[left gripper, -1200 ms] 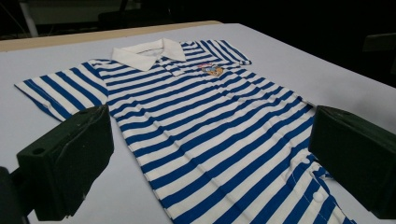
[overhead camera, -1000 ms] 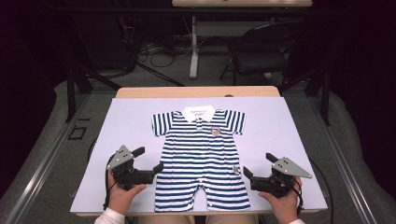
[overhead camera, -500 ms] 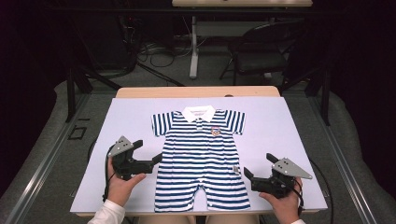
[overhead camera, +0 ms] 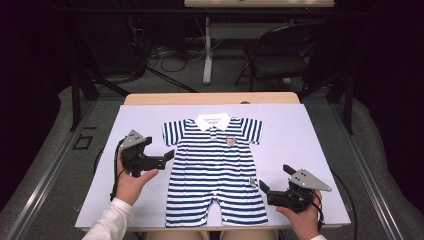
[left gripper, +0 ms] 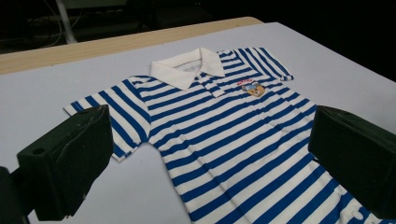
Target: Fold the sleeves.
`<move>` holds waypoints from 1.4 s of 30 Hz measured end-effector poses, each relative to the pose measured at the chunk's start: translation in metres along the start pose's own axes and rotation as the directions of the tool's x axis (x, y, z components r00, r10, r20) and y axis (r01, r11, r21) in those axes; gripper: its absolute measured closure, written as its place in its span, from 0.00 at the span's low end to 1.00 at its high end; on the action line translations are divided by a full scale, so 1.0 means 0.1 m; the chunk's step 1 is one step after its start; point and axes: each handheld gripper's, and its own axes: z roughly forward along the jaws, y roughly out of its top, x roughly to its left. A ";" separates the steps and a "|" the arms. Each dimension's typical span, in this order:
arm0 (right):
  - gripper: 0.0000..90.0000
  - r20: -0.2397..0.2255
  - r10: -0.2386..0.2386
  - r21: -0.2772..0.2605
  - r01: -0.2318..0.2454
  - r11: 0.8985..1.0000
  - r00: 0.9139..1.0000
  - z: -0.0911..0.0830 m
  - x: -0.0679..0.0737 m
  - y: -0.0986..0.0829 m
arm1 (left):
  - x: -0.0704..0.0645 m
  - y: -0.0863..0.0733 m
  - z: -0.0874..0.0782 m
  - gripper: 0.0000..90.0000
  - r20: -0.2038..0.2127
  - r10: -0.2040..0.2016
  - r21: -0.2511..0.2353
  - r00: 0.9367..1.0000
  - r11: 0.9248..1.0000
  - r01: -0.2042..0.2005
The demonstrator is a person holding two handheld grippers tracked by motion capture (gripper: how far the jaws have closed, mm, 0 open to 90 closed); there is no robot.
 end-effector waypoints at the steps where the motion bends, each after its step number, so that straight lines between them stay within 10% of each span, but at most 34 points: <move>1: 0.01 -0.001 -0.002 0.003 0.002 1.000 1.000 0.00 0.00 0.00 | 0.02 0.02 0.01 0.00 0.003 -0.006 -0.001 1.000 1.000 0.006; 19: 0.02 -0.005 0.001 0.011 -0.001 1.000 1.000 0.01 0.00 -0.01 | 0.33 0.29 0.24 0.01 -0.054 -0.080 0.058 0.995 0.995 0.083; 32: 0.02 -0.006 0.003 0.017 -0.003 1.000 1.000 0.02 0.00 -0.01 | 0.59 0.45 0.38 0.04 -0.100 -0.192 0.093 0.976 0.975 0.202; 42: 0.02 -0.007 0.005 0.024 -0.005 1.000 1.000 0.03 -0.01 -0.02 | 0.67 0.66 0.44 0.07 -0.122 -0.188 0.100 0.975 0.975 0.200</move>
